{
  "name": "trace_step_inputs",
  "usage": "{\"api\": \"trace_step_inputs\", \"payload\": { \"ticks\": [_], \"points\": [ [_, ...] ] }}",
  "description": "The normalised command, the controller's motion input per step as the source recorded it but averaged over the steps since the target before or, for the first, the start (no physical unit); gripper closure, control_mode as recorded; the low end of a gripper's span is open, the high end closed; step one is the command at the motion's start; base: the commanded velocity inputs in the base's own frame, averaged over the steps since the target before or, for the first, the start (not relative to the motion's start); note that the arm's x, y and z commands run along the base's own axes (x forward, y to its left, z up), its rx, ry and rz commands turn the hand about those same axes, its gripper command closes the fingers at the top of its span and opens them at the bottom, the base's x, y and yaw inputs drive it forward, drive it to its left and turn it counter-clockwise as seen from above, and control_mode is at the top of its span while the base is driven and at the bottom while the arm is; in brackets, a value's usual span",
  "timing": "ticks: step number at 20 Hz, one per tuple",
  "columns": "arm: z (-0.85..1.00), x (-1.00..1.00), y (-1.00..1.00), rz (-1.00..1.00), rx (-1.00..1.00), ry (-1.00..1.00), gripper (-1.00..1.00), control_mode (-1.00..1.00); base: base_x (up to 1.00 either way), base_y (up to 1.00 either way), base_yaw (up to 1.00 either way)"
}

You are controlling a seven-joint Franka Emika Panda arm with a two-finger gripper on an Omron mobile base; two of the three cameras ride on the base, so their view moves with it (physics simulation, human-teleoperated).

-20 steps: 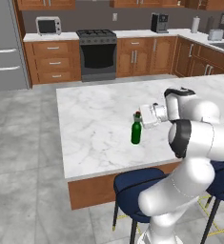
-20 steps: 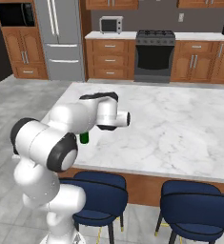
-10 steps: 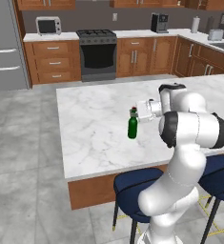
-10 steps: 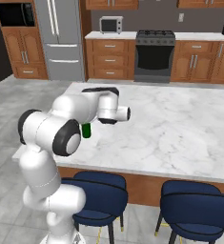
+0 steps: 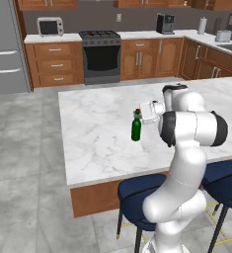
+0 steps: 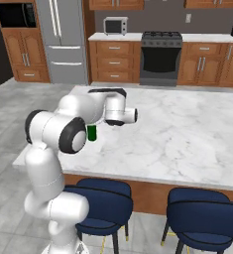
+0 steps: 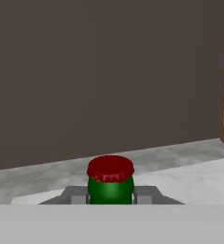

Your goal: Get the candle and the beer from the cabinet and move them to the dining counter.

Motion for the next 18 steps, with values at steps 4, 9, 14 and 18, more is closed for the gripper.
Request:
{"api": "trace_step_inputs", "payload": {
  "ticks": [4, 9, 14, 18],
  "points": [
    [-0.27, 0.06, 0.0, 0.0, 0.0, 0.0, 1.0, -1.0, 0.0, 0.0, 0.0],
    [-0.3, 0.02, 0.0, 0.01, 0.0, 0.0, 1.0, -1.0, 0.0, 0.0, 0.0],
    [-0.25, 0.0, 0.0, 0.0, 0.0, 0.0, 1.0, -1.0, 0.0, 0.0, 0.0],
    [-0.17, 0.0, 0.0, 0.0, 0.0, 0.0, 1.0, -1.0, 0.0, 0.0, 0.0]
  ]
}}
